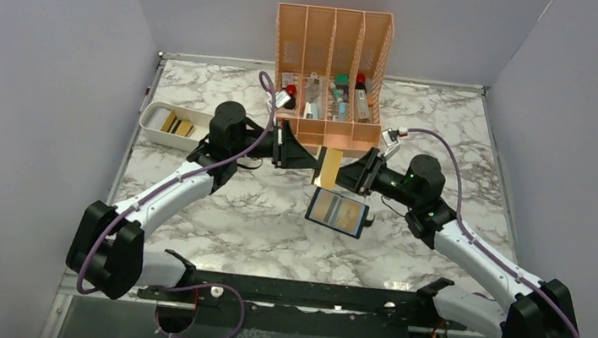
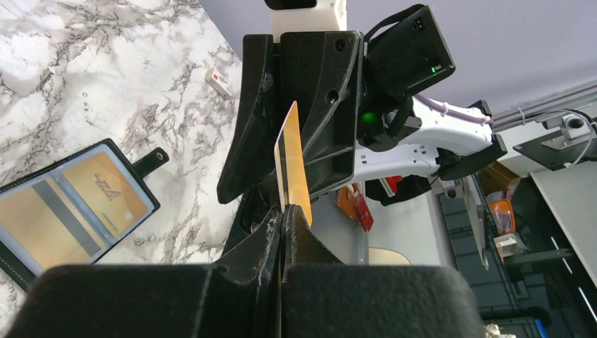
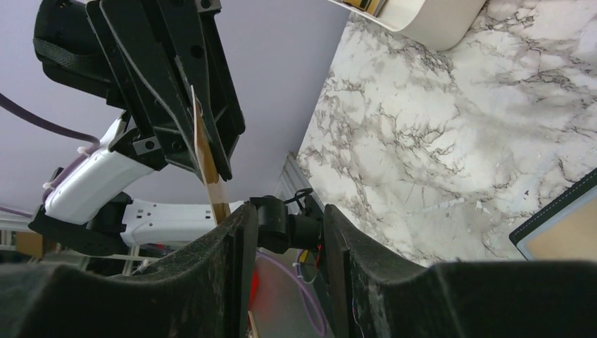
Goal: Put the credit cards into the card holder
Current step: Pick up the credit card from the storage box.
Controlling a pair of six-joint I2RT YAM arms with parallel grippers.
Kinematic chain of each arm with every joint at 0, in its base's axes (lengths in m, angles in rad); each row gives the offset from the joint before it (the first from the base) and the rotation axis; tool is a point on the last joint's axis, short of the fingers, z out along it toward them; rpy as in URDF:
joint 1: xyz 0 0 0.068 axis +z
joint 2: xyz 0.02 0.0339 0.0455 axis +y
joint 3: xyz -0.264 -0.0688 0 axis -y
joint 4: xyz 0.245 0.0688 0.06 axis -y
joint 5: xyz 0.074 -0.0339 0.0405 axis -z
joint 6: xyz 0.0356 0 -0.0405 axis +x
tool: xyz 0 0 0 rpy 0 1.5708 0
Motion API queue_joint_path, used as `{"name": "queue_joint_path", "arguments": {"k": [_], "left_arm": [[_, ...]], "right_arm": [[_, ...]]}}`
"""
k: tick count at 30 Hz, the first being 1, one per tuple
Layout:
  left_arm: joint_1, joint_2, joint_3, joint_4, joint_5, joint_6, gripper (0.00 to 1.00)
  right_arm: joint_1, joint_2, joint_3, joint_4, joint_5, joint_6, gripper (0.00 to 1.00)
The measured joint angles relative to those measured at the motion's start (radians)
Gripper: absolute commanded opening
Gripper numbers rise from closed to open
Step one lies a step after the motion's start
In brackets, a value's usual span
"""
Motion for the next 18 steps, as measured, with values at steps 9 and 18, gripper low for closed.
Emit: {"name": "queue_joint_path", "arguments": {"k": [9,18], "left_arm": [[-0.027,0.024,-0.023,0.045,0.004,-0.018,0.0],[-0.029,0.022,-0.029,0.064,0.007,-0.023,0.0]], "right_arm": [[0.0,-0.061,-0.028,-0.053,0.057,0.006,0.48],[0.0,-0.206,-0.071,-0.118,0.169,0.014,0.52]]}}
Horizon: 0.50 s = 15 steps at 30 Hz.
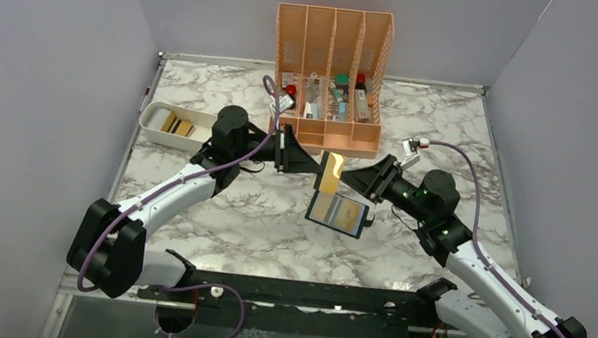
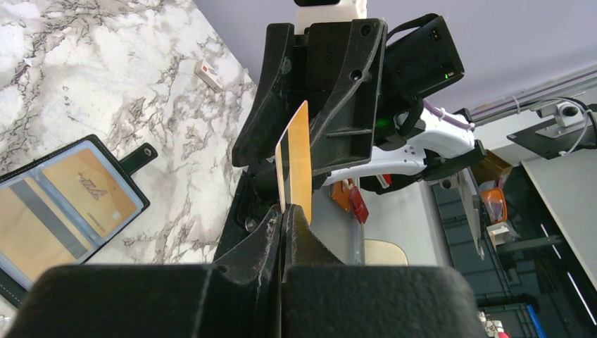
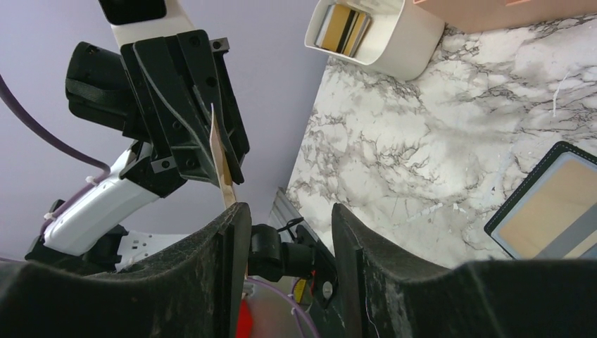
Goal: Put the credit cards into the card holder
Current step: Pick up the credit card from the storage box.
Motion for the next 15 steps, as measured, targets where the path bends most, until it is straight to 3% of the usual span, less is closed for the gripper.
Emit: {"name": "queue_joint_path", "arguments": {"k": [15], "left_arm": [[-0.002,-0.009,-0.011,0.001,0.004,-0.003,0.0]], "right_arm": [[0.0,-0.028,-0.029,0.017,0.02,0.009,0.55]]}}
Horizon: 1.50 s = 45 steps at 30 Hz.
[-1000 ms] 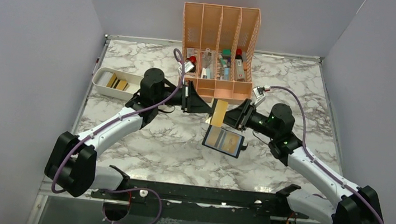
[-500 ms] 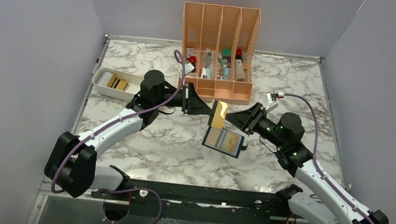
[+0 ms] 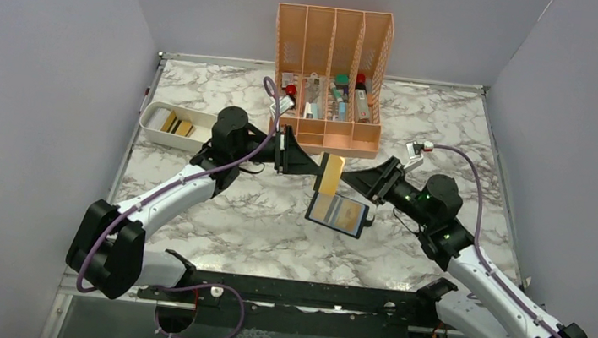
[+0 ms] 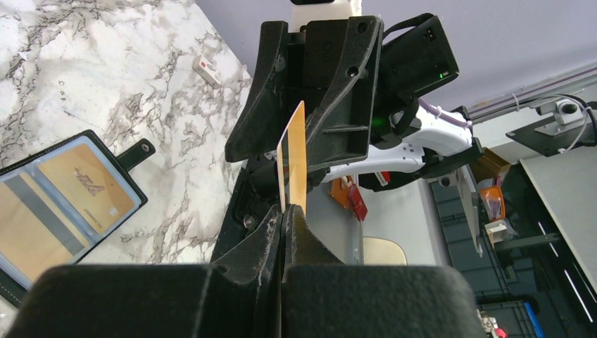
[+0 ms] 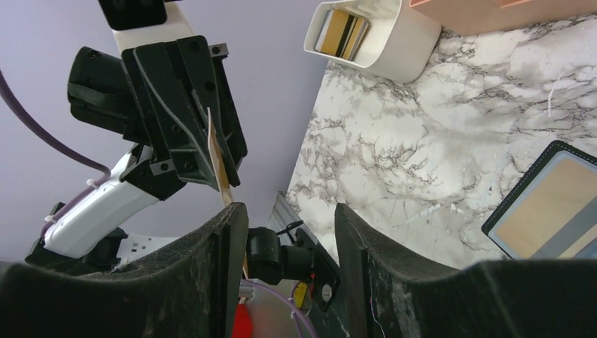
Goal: Put the credit cards into the card holder
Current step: Pick up the credit card from the storage box.
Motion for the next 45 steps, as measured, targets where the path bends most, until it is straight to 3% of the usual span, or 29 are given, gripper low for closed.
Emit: {"name": "queue_joint_path", "arguments": {"k": [7,17,22,27,32,38,45], "left_arm": [[0.0,-0.008,-0.01,-0.005,0.002,-0.002,0.0],[-0.002,-0.003,-0.022,-0.009,0.002,-0.003,0.0],[-0.005,-0.003,-0.022,-0.009,0.002,-0.003,0.01],[-0.008,0.01,-0.022,-0.01,0.0,0.005,0.16],[-0.008,0.037,-0.04,-0.011,-0.006,0.024,0.41],[-0.008,0.055,-0.052,-0.077,-0.08,0.094,0.49],[-0.008,0.071,-0.048,-0.291,-0.295,0.282,0.49]], "right_arm": [[0.0,-0.042,0.0,0.009,0.022,-0.002,0.5],[0.001,0.031,0.0,0.067,-0.018,-0.002,0.48],[0.001,0.085,-0.002,0.117,-0.057,0.003,0.21],[0.001,0.107,-0.011,0.184,-0.086,0.012,0.02],[0.0,0.142,-0.032,0.253,-0.116,0.018,0.01],[0.0,0.13,-0.076,0.181,-0.097,-0.026,0.01],[0.002,0.094,-0.078,-0.024,0.049,-0.146,0.01]]}}
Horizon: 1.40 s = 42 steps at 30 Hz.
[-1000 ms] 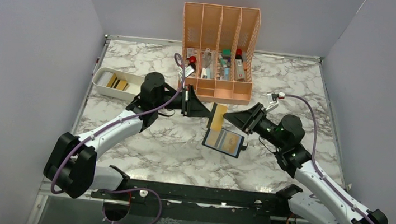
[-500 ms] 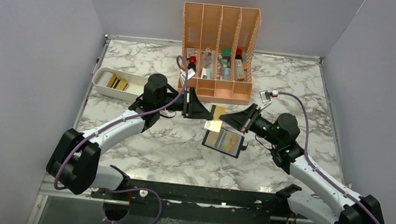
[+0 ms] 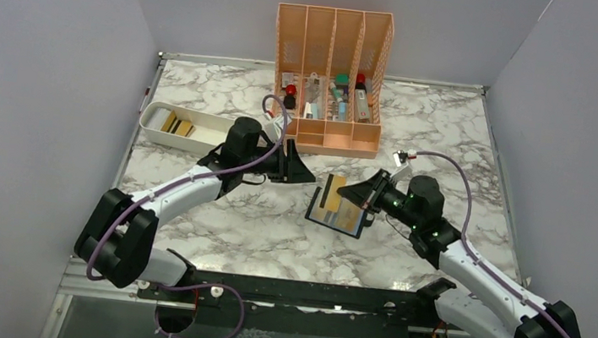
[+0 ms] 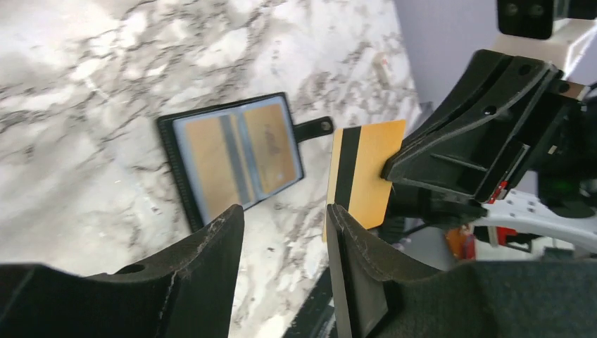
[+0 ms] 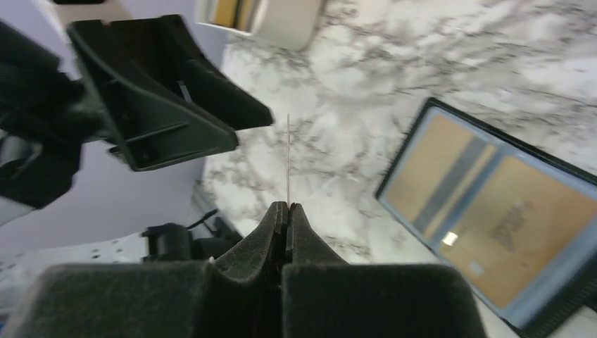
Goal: Put the credit cards into the card holder
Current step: Pick up the credit card from the storage box, then insert the credit card into the card holder.
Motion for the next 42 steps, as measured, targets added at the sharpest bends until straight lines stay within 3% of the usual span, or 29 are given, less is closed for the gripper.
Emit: {"name": "queue_joint_path", "arguments": {"k": [5,12,22,31,42], "left_arm": [[-0.003,0.05,0.0,-0.057,-0.116,0.08,0.42],[-0.03,0.159,-0.019,-0.068,-0.185,0.133,0.24],[-0.069,0.298,-0.026,-0.018,-0.185,0.149,0.14],[-0.092,0.346,-0.024,0.015,-0.181,0.153,0.06],[-0.126,0.356,-0.022,0.036,-0.181,0.153,0.05]], "right_arm": [[-0.004,0.092,0.0,-0.067,0.082,-0.056,0.01],[-0.025,0.221,-0.012,-0.073,0.123,-0.081,0.01],[-0.106,0.243,-0.077,-0.029,0.161,-0.096,0.01],[-0.18,0.317,-0.138,0.127,0.068,-0.048,0.01],[-0.19,0.286,-0.139,0.154,0.017,-0.029,0.01]]}}
